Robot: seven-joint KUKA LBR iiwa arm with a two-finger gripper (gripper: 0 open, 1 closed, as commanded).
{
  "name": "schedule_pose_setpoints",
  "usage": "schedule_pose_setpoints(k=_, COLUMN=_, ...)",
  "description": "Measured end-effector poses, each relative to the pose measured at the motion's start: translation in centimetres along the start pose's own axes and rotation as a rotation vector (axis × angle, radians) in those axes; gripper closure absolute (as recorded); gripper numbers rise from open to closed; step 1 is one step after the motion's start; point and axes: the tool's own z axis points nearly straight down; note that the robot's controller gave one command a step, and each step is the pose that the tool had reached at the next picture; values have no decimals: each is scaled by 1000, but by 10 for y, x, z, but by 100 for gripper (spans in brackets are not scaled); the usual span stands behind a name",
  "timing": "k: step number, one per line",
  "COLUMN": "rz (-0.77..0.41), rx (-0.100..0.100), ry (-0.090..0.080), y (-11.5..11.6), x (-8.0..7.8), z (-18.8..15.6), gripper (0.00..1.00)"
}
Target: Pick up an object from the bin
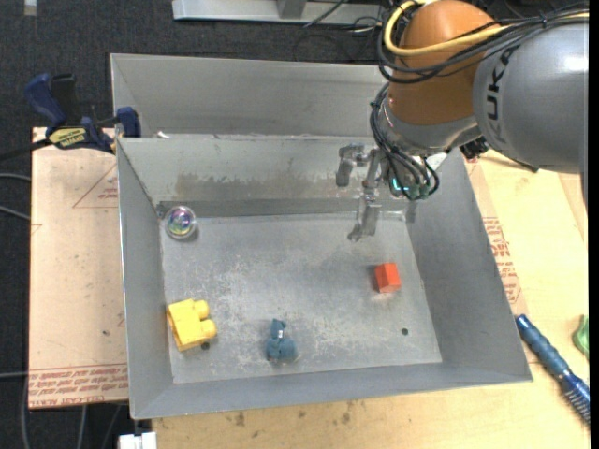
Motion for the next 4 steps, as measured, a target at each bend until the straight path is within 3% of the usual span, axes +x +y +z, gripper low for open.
schedule_pose_setpoints(k=1, rz=-193, rx=2, ry=-2, y=-129, x=22, z=92, gripper=0)
schedule_pose_setpoints(k=2, rz=-279, rx=-2, ry=1, y=-108, x=87, z=129, gripper=0)
schedule_pose_setpoints(k=3, rz=-279, rx=1, ry=-7, y=-108, x=84, z=126, gripper=100)
schedule_pose_setpoints(k=4, rz=-284, rx=4, ry=-16, y=-96, x=107, z=15, gripper=100)
